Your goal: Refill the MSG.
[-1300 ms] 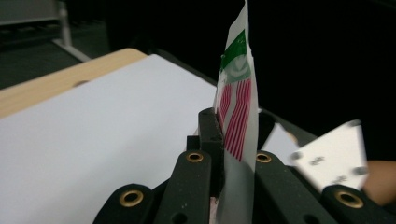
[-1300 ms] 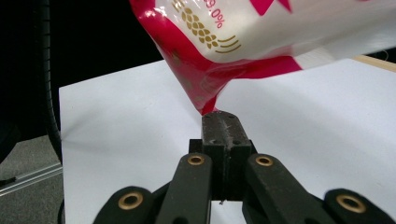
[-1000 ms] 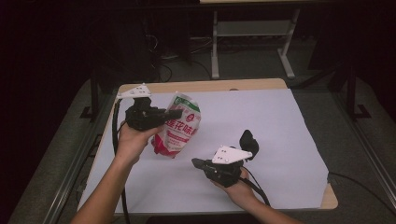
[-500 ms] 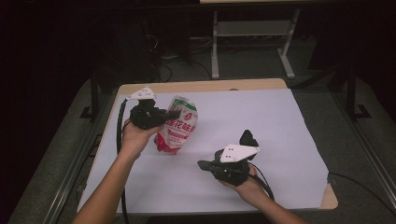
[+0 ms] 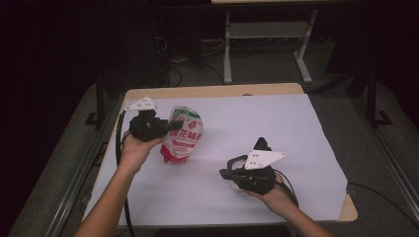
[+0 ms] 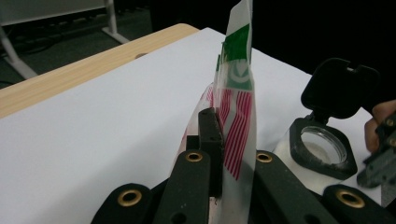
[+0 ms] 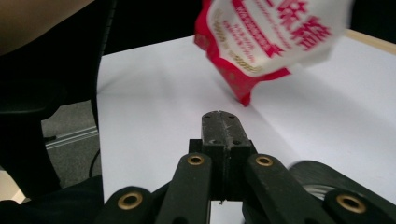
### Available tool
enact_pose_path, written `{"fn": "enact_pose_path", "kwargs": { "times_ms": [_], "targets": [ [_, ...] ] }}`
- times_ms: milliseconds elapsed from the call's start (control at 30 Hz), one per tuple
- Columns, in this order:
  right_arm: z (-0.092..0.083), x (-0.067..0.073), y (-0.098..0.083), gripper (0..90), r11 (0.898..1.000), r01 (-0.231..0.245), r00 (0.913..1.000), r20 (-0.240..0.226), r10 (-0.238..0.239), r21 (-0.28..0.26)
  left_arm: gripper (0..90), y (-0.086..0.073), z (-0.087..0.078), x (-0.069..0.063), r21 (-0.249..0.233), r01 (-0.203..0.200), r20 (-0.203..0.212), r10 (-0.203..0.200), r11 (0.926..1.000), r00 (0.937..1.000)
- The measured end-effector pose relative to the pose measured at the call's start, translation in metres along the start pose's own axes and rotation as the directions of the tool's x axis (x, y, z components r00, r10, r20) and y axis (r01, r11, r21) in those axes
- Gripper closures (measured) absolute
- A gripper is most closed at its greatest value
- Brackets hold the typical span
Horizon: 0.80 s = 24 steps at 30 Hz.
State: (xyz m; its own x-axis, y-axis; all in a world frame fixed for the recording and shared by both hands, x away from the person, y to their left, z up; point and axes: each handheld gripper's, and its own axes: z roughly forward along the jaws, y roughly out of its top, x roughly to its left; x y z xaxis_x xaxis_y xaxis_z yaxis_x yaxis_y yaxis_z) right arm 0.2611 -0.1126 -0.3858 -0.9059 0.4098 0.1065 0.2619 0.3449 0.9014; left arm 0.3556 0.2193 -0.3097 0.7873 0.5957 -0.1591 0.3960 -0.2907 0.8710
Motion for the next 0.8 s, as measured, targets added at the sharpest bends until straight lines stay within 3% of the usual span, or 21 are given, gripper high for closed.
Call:
{"fn": "enact_pose_path", "kwargs": {
  "times_ms": [300, 367, 467, 800],
  "targets": [
    [-0.012, -0.005, -0.006, 90.0, 1.000, 0.000, 1.0000, -0.001, 0.000, 0.005, 89.5, -0.015, -0.021, 0.006, -0.013, 0.011, 0.007, -0.011, 0.9999, 0.9999],
    [-0.013, -0.005, -0.007, 90.0, 1.000, 0.000, 1.0000, 0.000, 0.000, 0.006, 89.7, -0.018, -0.023, 0.006, -0.006, 0.009, 0.008, -0.009, 0.9999, 0.9999],
    [-0.016, -0.006, -0.007, 90.0, 1.000, 0.002, 1.0000, 0.003, -0.002, 0.004, 89.8, -0.025, -0.024, 0.007, 0.028, -0.005, -0.023, 0.006, 0.9996, 0.9997],
    [-0.022, -0.007, -0.008, 89.9, 1.000, 0.004, 1.0000, 0.007, -0.004, 0.009, 89.7, -0.059, -0.037, 0.015, 0.078, 0.039, -0.040, -0.036, 0.9962, 0.9985]
  ]
}}
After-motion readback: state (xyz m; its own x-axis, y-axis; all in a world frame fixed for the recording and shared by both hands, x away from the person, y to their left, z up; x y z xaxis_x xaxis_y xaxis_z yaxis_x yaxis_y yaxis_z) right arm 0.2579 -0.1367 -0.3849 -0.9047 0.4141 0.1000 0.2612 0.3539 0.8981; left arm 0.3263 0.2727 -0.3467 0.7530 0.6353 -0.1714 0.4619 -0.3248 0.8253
